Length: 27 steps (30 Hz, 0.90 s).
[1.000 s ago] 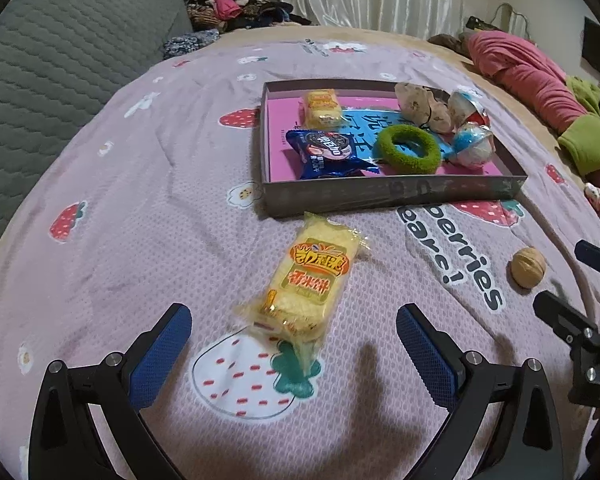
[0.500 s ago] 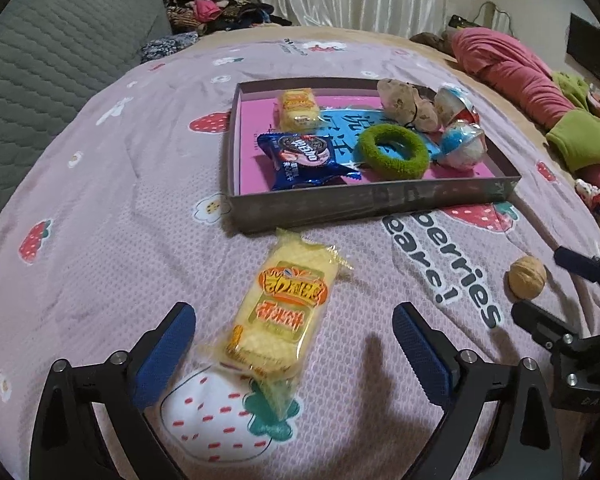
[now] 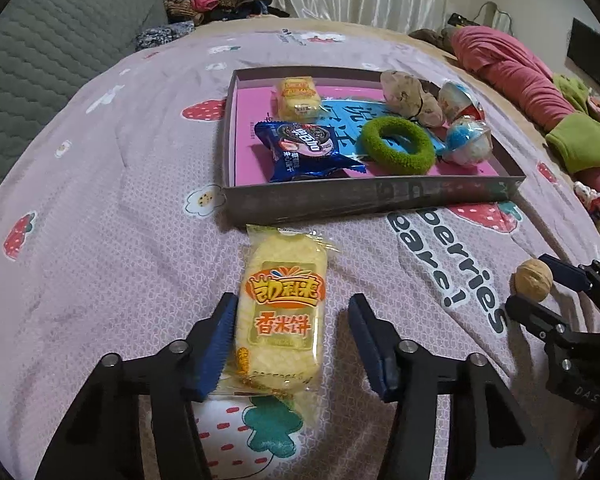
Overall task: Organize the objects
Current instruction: 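Close left tool on yellow cake packet while right tool closes on walnut, then lift and carry yellow cake with left tool while right tool carries walnut to tray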
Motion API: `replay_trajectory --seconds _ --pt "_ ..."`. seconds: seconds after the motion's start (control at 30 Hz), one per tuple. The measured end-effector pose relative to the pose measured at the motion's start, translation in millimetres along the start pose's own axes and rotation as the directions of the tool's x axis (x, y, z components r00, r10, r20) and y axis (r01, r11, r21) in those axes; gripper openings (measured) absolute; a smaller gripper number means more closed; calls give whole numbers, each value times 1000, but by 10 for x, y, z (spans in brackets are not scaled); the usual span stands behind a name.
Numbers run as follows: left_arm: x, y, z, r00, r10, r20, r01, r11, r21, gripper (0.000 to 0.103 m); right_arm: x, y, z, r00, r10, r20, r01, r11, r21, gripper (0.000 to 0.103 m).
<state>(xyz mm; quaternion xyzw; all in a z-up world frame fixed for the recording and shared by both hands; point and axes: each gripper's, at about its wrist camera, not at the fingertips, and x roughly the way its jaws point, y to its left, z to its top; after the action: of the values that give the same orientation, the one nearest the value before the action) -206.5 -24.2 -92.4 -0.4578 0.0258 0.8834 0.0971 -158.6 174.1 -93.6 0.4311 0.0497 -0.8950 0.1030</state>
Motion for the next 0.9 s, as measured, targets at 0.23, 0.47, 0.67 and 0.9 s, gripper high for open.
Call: replay_trajectory --seconds 0.23,0.47,0.67,0.9 --pt "7 19 -1 1000 -12 4 12 1000 -19 41 -1 34 -2 1000 9 2 -9 1000 -14 41" --pt "-14 -36 -27 1000 14 9 -14 1000 -3 40 -20 30 -19 1000 25 7 -25 1000 -10 33" --pt "-69 -70 -68 1000 14 14 -14 1000 -1 40 -97 52 -38 999 40 19 -39 999 -13 33" --pt "-235 -172 -140 999 1 32 -1 1000 5 40 -247 88 -48 998 51 40 -50 999 -17 33"
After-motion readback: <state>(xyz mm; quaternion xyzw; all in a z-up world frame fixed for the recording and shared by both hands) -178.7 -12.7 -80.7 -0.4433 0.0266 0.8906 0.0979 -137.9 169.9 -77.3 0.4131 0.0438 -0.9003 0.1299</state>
